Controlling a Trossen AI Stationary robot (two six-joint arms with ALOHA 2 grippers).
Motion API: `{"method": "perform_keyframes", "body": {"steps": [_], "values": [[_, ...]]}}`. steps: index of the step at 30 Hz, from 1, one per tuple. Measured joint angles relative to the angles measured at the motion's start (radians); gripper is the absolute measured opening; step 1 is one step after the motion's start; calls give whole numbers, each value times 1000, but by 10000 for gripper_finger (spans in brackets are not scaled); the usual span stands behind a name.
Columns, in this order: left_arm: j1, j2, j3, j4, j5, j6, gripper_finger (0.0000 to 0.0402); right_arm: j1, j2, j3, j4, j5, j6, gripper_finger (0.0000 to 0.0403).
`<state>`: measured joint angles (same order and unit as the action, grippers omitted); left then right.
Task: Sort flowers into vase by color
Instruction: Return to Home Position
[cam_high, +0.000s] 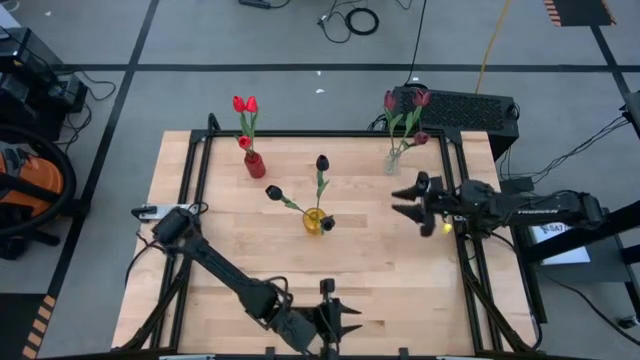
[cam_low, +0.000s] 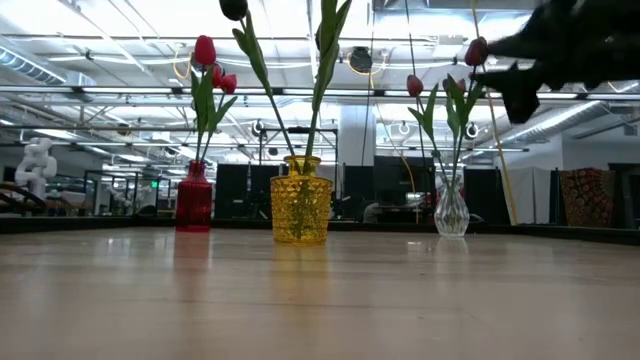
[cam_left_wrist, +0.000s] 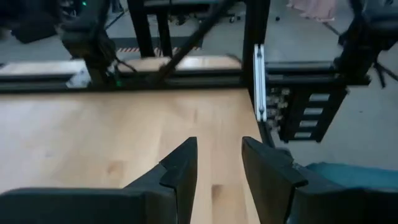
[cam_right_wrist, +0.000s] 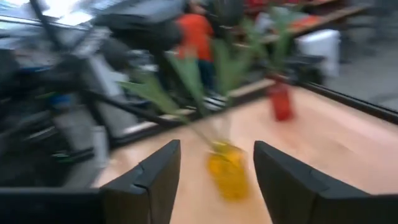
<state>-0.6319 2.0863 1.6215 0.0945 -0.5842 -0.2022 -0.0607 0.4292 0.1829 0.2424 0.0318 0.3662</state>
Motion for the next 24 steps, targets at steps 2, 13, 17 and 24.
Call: {"method": "perform_keyframes", "body": {"steps": [2,13,17,24], "values": [[1,-51,0,-39,4,26,134,43,-17,0,28,-27,-4,183],[-25,-354,0,-217,5,189,125,240,-21,57,80,27,-211,9],[-27,-468,0,-380,0,209,82,299,-5,114,33,69,-241,9],[-41,-601,-93,-534,-74,190,7,375,31,148,-40,153,-299,3]]}}
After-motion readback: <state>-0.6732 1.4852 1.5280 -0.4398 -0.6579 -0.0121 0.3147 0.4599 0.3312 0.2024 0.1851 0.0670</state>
